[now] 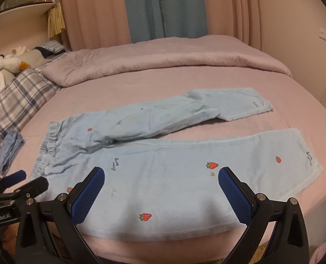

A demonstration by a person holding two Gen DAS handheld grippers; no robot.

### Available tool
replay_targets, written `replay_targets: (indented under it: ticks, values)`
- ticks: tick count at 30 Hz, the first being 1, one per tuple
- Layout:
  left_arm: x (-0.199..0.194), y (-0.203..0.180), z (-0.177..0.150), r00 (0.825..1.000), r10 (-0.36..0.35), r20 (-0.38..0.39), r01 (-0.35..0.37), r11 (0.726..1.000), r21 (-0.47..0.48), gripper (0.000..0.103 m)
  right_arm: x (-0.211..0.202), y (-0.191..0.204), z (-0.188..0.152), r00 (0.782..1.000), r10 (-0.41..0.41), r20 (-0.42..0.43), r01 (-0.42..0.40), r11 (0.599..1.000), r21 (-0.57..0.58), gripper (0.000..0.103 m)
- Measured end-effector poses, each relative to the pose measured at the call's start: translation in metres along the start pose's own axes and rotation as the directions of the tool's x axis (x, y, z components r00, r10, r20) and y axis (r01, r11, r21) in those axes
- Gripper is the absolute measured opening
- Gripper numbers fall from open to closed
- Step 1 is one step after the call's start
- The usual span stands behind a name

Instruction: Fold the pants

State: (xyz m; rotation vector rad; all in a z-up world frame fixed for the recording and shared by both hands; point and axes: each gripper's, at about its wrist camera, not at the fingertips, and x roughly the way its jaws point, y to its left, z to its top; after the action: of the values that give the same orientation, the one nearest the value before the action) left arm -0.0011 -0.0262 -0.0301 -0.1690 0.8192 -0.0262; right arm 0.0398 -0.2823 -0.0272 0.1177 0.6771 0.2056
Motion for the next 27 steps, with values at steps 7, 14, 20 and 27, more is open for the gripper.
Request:
replay_targets:
  ticks: [7, 14, 20, 27]
  values:
    - [0.001, 0.001, -0.002, 1.0, -0.012, -0.001, 0.012, 1.0, -0.002, 0.101, 0.003, -0.003, 0.0, 1.0, 0.002, -0.021, -0.001, 1.0, 0.019, 0.102]
    - [0.003, 0.002, -0.002, 0.999, -0.035, -0.004, 0.035, 0.999, -0.009, 0.099, 0.005, -0.005, -0.001, 0.999, -0.007, -0.036, 0.008, 0.999, 0.036, 0.102]
    - [0.005, 0.003, -0.002, 0.999, -0.045, -0.011, 0.045, 0.999, -0.01, 0.098, 0.005, -0.01, -0.002, 0.999, -0.015, -0.044, 0.017, 0.999, 0.051, 0.102]
    - [0.007, 0.004, -0.002, 0.998, -0.056, -0.02, 0.055, 0.998, -0.015, 0.097, 0.008, -0.014, -0.003, 0.998, -0.017, -0.06, 0.021, 0.997, 0.069, 0.102]
